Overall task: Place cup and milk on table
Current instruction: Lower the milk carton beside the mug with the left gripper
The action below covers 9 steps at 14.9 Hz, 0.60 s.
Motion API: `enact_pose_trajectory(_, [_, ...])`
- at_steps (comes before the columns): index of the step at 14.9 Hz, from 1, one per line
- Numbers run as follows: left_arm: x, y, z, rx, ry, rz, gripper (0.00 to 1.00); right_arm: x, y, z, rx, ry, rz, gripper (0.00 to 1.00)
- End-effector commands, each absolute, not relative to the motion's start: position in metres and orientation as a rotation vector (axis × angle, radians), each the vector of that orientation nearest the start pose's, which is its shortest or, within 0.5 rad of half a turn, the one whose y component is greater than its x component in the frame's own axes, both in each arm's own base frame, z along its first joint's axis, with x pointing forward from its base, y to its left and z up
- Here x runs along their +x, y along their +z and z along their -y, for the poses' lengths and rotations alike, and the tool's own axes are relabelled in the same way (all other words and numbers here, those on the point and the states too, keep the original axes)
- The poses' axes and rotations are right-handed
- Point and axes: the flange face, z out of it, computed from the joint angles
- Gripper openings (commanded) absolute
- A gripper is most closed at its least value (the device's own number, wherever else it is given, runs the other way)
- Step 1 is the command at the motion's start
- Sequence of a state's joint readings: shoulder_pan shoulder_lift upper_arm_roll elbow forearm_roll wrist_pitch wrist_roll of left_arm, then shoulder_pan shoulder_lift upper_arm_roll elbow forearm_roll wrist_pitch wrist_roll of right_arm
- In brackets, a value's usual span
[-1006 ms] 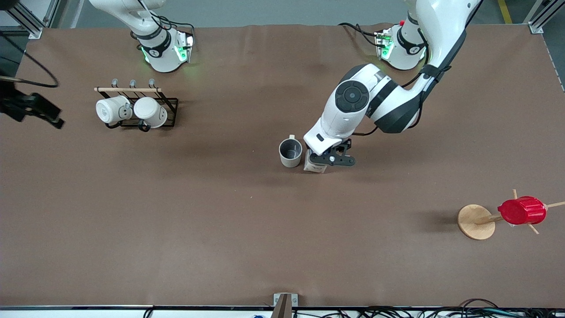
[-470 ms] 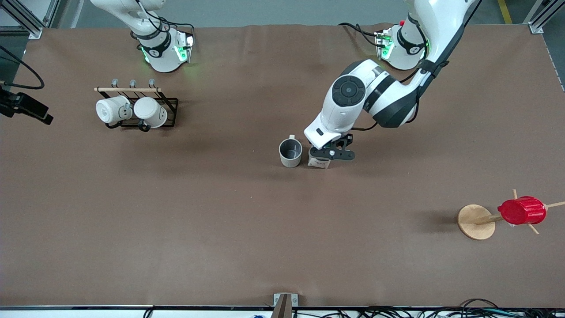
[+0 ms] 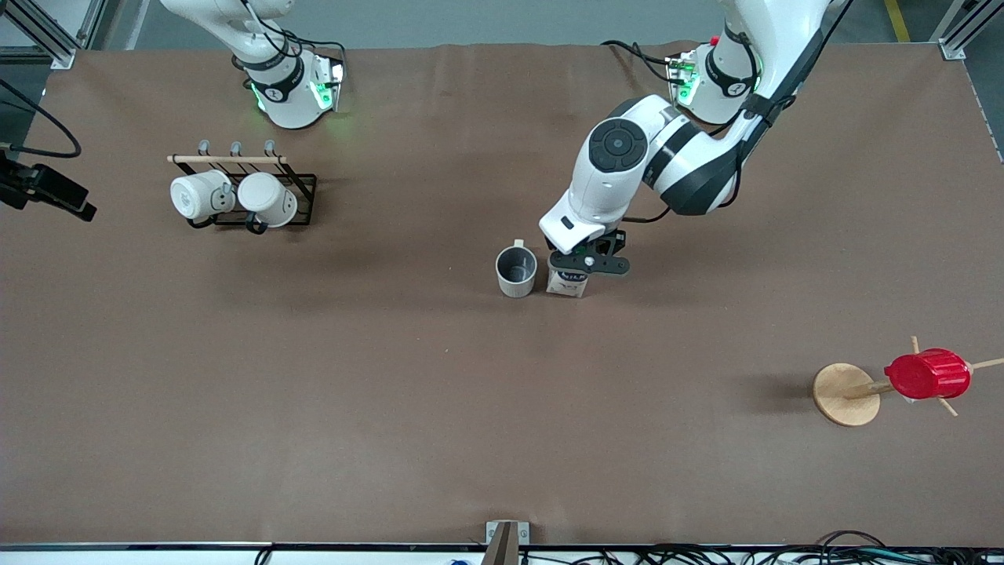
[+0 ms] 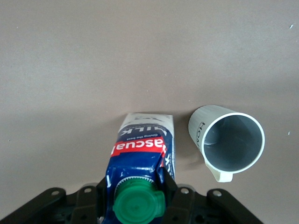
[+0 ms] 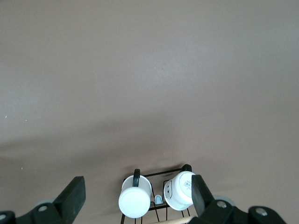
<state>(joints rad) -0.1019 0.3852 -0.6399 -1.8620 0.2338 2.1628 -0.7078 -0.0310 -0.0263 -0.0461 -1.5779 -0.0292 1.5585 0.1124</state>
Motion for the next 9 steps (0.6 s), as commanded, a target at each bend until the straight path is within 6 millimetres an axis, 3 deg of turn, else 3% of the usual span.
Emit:
enact_pose_trajectory(1, [0.483,0.355,0.395,-3.152,-0.018,-0.189,1.00,0.540,0.637,0.044,-3.153,-0.020,-0.282,1.00])
enact_pose_trajectory(6, [0.488,0.368,0.402,-3.169,-0.042,-0.188,1.00,0.540,0.638,0.043,-3.153,-0.025,-0.279,1.00])
enact_pose_trajectory(9, [0.496,0.396,0.395,-3.162,-0.092,-0.165,1.00,0.540,0.638,0.043,-3.153,-0.025,-0.279,1.00])
